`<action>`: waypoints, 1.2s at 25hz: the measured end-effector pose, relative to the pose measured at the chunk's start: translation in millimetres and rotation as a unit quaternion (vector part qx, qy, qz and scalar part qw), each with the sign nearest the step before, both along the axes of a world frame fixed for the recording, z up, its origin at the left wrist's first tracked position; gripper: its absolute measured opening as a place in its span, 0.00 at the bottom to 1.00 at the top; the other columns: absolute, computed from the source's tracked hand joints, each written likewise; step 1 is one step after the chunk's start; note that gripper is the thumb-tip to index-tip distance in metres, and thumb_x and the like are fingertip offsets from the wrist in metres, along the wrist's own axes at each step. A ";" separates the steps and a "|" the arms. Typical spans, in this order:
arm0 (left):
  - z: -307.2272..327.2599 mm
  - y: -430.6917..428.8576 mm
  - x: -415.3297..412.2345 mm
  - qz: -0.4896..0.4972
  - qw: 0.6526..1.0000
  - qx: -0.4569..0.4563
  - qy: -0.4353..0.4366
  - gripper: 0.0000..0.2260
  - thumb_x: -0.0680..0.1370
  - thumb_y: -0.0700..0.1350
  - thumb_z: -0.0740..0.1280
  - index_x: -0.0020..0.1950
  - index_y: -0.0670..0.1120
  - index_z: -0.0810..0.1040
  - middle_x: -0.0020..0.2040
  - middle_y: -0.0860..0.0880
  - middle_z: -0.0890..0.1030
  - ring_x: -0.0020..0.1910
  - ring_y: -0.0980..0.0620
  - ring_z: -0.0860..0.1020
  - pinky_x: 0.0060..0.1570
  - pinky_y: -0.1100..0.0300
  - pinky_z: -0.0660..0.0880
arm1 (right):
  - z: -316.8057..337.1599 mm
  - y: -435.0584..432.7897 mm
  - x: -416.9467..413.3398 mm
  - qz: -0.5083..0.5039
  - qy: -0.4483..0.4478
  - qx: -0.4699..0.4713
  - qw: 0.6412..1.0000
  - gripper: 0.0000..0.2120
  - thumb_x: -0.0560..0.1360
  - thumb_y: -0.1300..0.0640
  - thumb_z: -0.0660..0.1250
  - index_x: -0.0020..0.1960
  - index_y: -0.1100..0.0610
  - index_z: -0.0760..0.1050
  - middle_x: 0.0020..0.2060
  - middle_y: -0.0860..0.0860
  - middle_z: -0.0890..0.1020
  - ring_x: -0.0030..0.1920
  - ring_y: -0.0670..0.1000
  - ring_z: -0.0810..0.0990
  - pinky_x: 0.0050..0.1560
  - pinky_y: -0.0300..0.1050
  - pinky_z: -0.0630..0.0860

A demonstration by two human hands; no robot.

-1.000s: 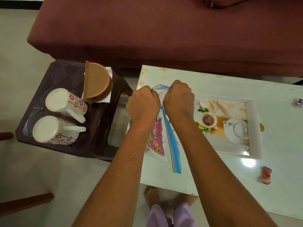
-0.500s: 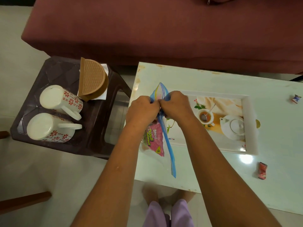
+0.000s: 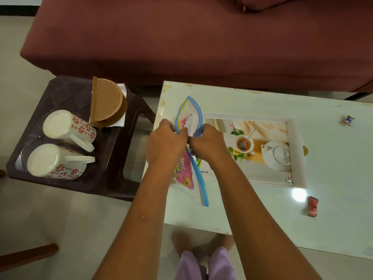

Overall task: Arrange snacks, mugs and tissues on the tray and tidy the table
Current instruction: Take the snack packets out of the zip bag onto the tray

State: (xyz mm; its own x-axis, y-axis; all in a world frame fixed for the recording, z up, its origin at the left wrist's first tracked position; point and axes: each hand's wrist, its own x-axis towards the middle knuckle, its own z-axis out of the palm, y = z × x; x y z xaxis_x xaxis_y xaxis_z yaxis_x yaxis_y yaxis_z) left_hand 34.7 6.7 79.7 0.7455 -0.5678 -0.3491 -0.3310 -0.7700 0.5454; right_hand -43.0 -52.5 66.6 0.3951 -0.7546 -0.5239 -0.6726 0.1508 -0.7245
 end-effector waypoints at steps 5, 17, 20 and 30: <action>3.0 11.3 -6.1 -0.007 0.996 0.094 -0.011 0.15 0.80 0.51 0.60 0.59 0.43 0.75 0.51 0.44 0.79 0.48 0.45 0.79 0.46 0.53 0.77 | -0.1 -2.8 -14.9 0.007 0.061 -0.087 0.994 0.03 0.72 0.64 0.63 0.44 0.58 0.71 0.42 0.56 0.77 0.42 0.57 0.76 0.32 0.40 0.67; -1.3 28.2 -19.0 -0.017 0.988 0.154 0.000 0.15 0.77 0.53 0.62 0.56 0.43 0.76 0.50 0.42 0.80 0.51 0.40 0.79 0.47 0.53 0.75 | -17.6 6.9 -49.5 -0.012 0.070 0.018 0.997 0.19 0.68 0.65 0.66 0.58 0.57 0.70 0.48 0.56 0.77 0.47 0.58 0.80 0.41 0.45 0.76; 7.1 46.7 14.7 0.063 0.988 0.121 -0.066 0.14 0.77 0.50 0.63 0.53 0.40 0.78 0.52 0.37 0.80 0.52 0.36 0.77 0.43 0.52 0.70 | -24.4 -14.8 -81.7 -0.086 0.090 -0.004 0.992 0.17 0.70 0.67 0.66 0.58 0.60 0.72 0.57 0.60 0.75 0.50 0.59 0.79 0.51 0.51 0.77; 25.3 51.9 9.5 0.005 0.999 0.042 -0.010 0.12 0.74 0.54 0.65 0.46 0.45 0.78 0.44 0.44 0.82 0.42 0.43 0.82 0.46 0.49 0.79 | 23.7 25.4 -22.9 -0.016 -0.041 -0.354 0.934 0.14 0.74 0.60 0.67 0.58 0.55 0.69 0.49 0.53 0.78 0.46 0.49 0.77 0.36 0.33 0.69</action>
State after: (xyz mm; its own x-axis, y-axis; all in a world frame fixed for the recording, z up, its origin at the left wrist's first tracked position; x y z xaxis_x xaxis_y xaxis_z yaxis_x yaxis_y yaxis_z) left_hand 44.2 58.6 104.9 0.7582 -0.5297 -0.3801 -0.3339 -0.8162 0.4715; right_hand -65.9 -27.1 90.2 0.3839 -0.9124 0.1418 -0.6138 -0.3669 -0.6990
